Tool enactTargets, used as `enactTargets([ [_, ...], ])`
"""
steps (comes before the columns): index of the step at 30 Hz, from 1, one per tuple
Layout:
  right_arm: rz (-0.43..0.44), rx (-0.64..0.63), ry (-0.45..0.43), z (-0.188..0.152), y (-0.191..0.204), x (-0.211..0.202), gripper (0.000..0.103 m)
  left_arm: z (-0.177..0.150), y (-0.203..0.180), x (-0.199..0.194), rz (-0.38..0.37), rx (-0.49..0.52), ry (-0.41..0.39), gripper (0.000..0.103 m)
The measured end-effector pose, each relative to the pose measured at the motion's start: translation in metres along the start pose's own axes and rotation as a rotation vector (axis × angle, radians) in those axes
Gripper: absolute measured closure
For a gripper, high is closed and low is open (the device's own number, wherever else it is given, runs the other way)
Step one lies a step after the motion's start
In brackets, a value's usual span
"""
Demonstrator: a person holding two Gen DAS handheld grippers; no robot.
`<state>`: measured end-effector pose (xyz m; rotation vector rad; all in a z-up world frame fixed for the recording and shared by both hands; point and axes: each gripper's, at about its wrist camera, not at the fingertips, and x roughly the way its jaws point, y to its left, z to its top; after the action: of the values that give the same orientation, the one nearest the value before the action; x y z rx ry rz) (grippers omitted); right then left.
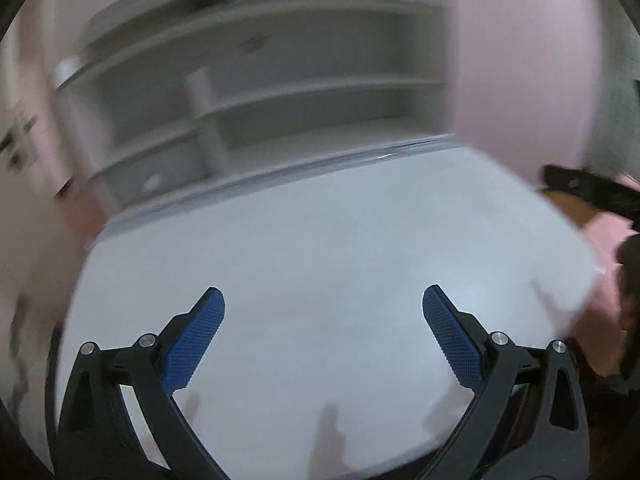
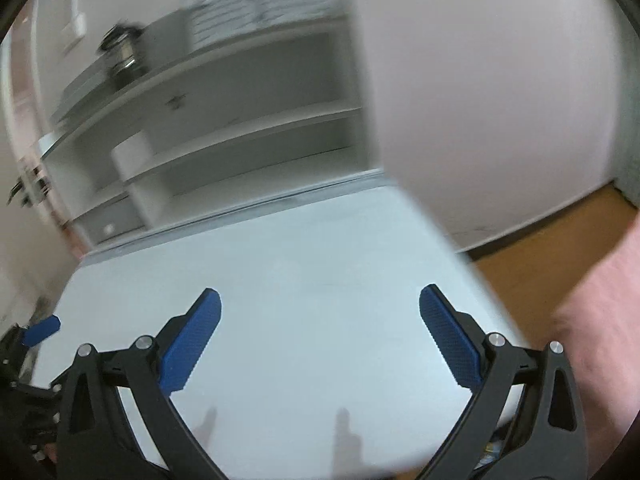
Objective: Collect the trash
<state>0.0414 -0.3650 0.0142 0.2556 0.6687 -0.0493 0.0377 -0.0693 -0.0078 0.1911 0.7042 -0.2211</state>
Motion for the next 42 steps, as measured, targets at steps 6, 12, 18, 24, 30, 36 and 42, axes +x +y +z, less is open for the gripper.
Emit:
enactTargets([
  [6,0.039,-0.086,0.016,-0.002,0.042,0.024,0.007,-0.014,0.055,0.002,0.114,-0.067,0.008,0.007],
  [12,0.026,-0.196,0.069,-0.010,0.055,0.033,0.007,-0.016,0.080,-0.006,0.114,-0.171,-0.011,0.007],
  [18,0.033,-0.228,0.068,-0.009,0.063,0.029,0.007,-0.021,0.086,-0.021,0.165,-0.200,-0.038,0.007],
  [24,0.030,-0.249,0.064,-0.011,0.069,0.022,0.007,-0.022,0.083,-0.022,0.196,-0.175,-0.045,0.007],
  [30,0.032,-0.249,0.066,-0.014,0.072,0.017,0.007,-0.027,0.084,-0.024,0.207,-0.183,-0.025,0.007],
  [36,0.032,-0.258,0.049,-0.012,0.073,0.008,0.007,-0.030,0.085,-0.030,0.205,-0.200,-0.030,0.007],
  [42,0.035,-0.242,0.048,-0.010,0.069,0.004,0.007,-0.029,0.082,-0.032,0.201,-0.198,-0.032,0.007],
])
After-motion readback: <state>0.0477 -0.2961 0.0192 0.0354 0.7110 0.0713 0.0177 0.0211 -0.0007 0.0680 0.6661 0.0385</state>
